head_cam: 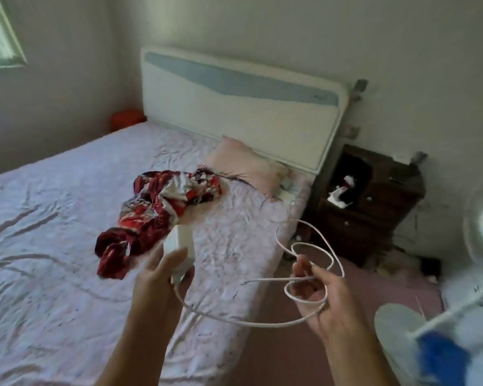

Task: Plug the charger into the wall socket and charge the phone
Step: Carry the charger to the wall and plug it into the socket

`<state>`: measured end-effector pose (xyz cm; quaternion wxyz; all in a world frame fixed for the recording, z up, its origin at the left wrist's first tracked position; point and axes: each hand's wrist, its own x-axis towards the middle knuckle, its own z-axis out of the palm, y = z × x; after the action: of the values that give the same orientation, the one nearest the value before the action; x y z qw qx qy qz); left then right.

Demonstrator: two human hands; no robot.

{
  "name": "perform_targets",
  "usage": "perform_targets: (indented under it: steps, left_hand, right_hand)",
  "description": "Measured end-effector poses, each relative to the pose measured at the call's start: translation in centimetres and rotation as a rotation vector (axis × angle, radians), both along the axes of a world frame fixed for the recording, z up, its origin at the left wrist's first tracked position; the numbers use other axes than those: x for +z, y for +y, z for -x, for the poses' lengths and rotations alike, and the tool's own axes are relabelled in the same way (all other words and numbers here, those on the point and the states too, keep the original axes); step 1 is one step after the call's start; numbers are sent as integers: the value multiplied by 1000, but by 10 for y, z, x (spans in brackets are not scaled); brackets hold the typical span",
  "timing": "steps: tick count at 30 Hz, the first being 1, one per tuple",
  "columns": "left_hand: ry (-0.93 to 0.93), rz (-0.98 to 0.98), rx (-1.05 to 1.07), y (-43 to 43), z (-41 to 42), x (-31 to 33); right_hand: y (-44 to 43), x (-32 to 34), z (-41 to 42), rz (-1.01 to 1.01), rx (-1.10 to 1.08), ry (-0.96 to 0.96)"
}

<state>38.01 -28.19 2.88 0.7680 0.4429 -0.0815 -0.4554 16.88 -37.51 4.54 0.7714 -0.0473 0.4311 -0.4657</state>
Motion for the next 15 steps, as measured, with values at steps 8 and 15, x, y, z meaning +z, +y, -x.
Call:
perform_targets:
  steps: [8,15]
  left_hand:
    - [264,61,-342,-79,120,44]
    - [382,93,-499,-115,198,41]
  right_hand:
    - [-16,34,142,112,-168,-48]
    - [-35,27,241,138,-289,-28]
